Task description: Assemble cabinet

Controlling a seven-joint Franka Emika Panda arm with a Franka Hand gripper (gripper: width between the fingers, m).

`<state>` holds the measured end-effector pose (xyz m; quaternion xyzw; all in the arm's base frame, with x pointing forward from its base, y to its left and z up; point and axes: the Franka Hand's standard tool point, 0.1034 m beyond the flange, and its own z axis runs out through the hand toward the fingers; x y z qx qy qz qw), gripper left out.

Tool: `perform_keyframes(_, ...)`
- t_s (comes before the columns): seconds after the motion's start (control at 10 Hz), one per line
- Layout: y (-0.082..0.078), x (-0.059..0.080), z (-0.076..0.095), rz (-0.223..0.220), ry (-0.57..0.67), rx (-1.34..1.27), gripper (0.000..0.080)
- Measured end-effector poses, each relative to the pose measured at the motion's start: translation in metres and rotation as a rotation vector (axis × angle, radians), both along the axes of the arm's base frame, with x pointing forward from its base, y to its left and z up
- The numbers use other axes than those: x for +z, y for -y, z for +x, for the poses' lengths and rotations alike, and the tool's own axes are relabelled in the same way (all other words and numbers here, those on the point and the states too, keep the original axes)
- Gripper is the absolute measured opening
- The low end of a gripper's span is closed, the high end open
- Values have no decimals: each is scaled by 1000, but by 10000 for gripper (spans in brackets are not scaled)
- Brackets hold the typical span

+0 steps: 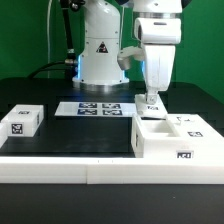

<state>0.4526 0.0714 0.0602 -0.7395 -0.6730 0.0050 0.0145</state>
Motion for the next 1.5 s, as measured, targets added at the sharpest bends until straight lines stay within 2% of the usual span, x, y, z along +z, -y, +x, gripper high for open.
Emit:
perform_keyframes(0.3, 6, -2, 4, -1, -9, -1, 70)
perform_keyframes(0.9, 6, -2, 4, 0, -10, -4, 70)
perform_keyframes(1.3, 7, -4, 22, 12, 10, -7, 70)
perform_keyframes(1.5, 7, -4, 22, 12, 12, -8, 70)
